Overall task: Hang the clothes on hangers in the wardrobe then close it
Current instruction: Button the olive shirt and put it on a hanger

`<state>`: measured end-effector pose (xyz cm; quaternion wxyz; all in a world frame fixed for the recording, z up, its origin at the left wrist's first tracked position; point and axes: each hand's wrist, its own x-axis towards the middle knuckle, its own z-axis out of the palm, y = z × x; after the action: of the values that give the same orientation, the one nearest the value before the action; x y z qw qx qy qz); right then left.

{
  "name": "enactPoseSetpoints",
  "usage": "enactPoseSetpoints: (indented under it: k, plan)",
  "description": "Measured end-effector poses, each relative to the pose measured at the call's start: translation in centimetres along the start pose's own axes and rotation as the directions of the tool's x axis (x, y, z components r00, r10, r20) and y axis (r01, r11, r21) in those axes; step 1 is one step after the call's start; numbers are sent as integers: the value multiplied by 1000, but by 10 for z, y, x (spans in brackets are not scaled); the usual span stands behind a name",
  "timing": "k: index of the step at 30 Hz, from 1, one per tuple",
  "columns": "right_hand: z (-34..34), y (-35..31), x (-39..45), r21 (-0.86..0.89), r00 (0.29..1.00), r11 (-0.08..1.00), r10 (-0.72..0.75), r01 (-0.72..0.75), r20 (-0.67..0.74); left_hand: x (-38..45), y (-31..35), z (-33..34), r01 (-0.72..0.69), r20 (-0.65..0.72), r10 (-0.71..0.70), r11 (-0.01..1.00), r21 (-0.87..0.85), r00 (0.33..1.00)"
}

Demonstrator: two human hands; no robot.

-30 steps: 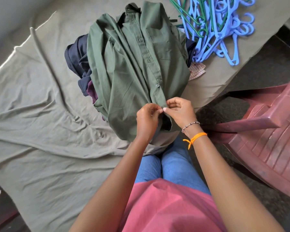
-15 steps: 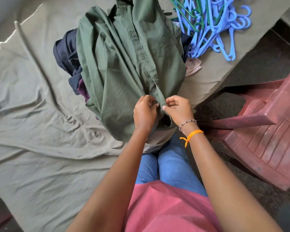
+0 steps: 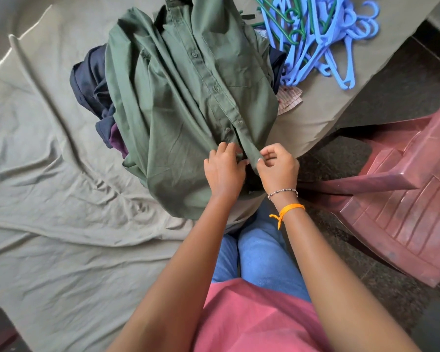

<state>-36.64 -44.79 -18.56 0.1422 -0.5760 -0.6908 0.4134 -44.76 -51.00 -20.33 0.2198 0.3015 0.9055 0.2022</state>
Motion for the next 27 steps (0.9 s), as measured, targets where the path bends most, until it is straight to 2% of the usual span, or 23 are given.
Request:
enactPoseSetpoints:
  k: [3,5,8,12,14,16,19,27]
  plan:
    - [-5,4,3,-36,979,994,-106,102,-174,7,6,7,-41,19,38,985,167,999]
    - [-9,3,5,-79,961,983,-177,164,-214,11,4,9,-60,37,53,972,226,998]
    - [-9,5,9,-115,961,971,-224,207,-159,14,-3,11,-71,57,58,965,252,997]
    - [-5,14,10,-93,984,982,-170,165,-58,20,-11,9,-88,143,50,956,279,989]
    - [-2,15,9,-33,994,994,-105,105,-19,21,-12,6,-30,144,6,985,168,990]
    - [1,14,7,30,999,999,-22,21,49,18,-9,-1,131,122,-123,990,-60,985]
    - [5,8,3,64,992,997,22,-30,124,6,-4,-14,296,144,-262,896,-332,954]
    - [18,2,-11,103,993,995,-14,3,113,-9,-5,-27,374,182,-327,781,-501,927]
